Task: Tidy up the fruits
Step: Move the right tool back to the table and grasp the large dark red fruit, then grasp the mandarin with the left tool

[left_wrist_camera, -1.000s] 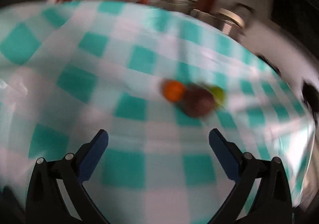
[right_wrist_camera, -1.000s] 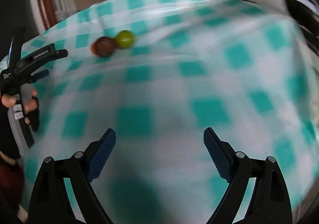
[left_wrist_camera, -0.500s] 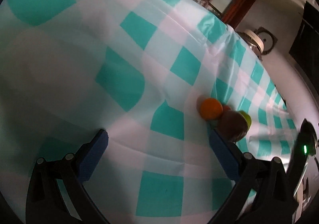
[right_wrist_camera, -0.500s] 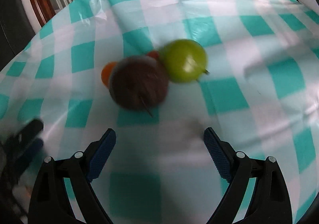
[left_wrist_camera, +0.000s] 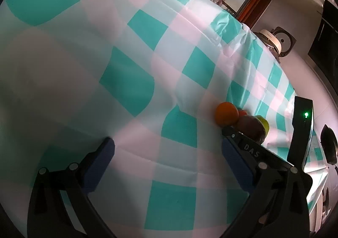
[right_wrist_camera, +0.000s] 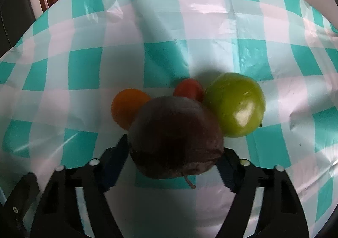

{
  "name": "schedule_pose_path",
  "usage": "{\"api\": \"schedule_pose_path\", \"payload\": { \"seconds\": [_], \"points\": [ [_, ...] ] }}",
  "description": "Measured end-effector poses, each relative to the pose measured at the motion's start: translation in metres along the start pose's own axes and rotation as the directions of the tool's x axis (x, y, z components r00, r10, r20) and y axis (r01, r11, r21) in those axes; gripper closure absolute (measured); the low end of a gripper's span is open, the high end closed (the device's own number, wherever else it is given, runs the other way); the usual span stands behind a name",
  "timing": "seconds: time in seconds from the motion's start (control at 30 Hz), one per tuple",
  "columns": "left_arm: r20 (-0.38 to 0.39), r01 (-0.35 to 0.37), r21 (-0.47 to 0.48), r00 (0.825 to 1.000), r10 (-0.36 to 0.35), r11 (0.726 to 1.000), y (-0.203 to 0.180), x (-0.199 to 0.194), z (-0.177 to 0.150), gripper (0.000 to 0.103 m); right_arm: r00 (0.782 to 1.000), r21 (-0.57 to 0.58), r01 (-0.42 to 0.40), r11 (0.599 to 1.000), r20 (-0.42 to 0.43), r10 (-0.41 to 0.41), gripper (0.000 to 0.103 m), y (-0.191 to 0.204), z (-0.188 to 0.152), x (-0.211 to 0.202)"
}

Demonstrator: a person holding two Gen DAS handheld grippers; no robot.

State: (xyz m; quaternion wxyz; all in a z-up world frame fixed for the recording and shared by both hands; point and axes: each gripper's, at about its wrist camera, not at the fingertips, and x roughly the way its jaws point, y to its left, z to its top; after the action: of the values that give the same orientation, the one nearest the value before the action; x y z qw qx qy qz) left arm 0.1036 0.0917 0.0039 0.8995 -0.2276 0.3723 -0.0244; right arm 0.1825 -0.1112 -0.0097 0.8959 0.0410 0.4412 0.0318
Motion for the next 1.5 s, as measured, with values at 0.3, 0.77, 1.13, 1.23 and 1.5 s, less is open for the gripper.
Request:
{"api": "schedule_pose_path", "payload": {
  "seconds": [0.3, 0.77, 1.13, 1.23, 1.5],
  "points": [
    [-0.024, 0.016, 0.083, 1.0, -0.014, 0.996, -0.014, 0.002, -0.005, 0.002, 0.992, 0.139, -0.087, 0.986, 0.103, 0.073, 0.04, -0.048, -0.054, -0.061],
    [-0.04, 0.049, 0.302, 0.998, -0.039, 0.952, -0.077, 0.025, -0.011, 0.002, 0.972, 0.436, -0.038, 0.899, 0.225, -0.068, 0.04, -0.139, -0.084, -0.101],
    [-0.099, 0.013, 0.38, 0.995, 0.027, 0.925, -0.126, 0.097, 0.017, 0.033, 0.975, 0.451, -0.073, 0.89, 0.218, -0.03, 0.039, -0.139, -0.086, -0.096],
    [-0.159, 0.025, 0.395, 0.986, 0.042, 0.918, -0.13, 0.114, 0.018, 0.05, 0.977, 0.442, -0.082, 0.893, 0.213, -0.016, 0.039, -0.135, -0.084, -0.093],
    [-0.07, 0.002, 0.404, 0.997, 0.028, 0.915, -0.121, 0.089, 0.015, 0.058, 0.974, 0.449, -0.11, 0.886, 0.225, 0.007, 0.039, -0.136, -0.087, -0.09]
  ]
}}
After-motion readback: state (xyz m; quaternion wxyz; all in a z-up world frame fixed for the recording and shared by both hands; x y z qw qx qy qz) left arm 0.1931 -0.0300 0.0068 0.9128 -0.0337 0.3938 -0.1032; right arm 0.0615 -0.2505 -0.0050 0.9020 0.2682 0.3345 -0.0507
